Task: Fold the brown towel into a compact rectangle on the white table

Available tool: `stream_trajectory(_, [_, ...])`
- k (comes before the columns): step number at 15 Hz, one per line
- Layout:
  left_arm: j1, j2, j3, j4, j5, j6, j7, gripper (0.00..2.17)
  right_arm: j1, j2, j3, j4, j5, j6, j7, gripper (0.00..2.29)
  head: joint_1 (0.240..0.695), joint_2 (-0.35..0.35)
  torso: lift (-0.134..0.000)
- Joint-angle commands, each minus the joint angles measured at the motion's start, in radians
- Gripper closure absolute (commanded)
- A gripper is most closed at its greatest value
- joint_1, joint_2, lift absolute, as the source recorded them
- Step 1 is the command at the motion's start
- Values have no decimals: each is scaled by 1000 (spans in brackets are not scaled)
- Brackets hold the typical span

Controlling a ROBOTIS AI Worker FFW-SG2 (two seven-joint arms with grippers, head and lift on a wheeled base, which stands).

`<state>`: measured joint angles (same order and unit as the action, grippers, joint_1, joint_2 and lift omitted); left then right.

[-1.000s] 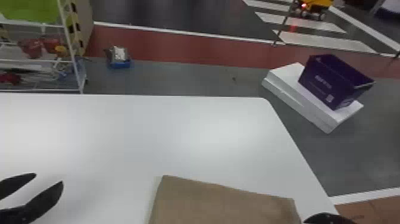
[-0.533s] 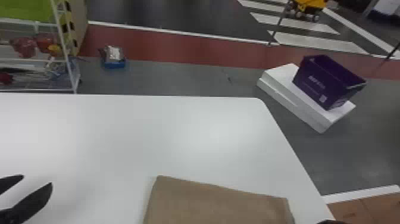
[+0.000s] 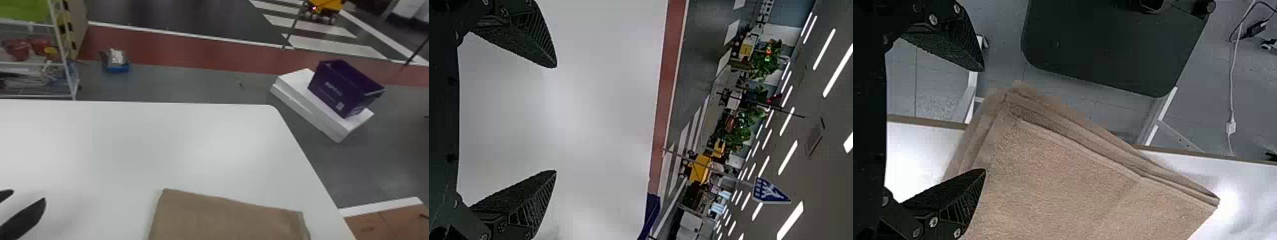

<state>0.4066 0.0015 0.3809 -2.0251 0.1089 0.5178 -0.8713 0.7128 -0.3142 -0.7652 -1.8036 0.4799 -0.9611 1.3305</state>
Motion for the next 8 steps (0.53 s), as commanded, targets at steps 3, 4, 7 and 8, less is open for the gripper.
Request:
stream_trajectory(3, [6,-4,4,0,0,0,0,144,-6,7,24,-2,37,-46,-43,191,695,-248,-123])
stream_trajectory(4, [8,-4,3,0,0,0,0,144,-7,7,21,-3,54,-61,-43,191,695,-243,-123])
stream_trajectory(7, [8,-4,4,6,0,-6,0,144,5,1,4,-5,63,-73,-43,191,695,-244,-123])
stream_trajectory(8, [5,-4,4,11,0,-6,0,144,5,0,4,-3,68,-77,-45,191,695,-248,-123])
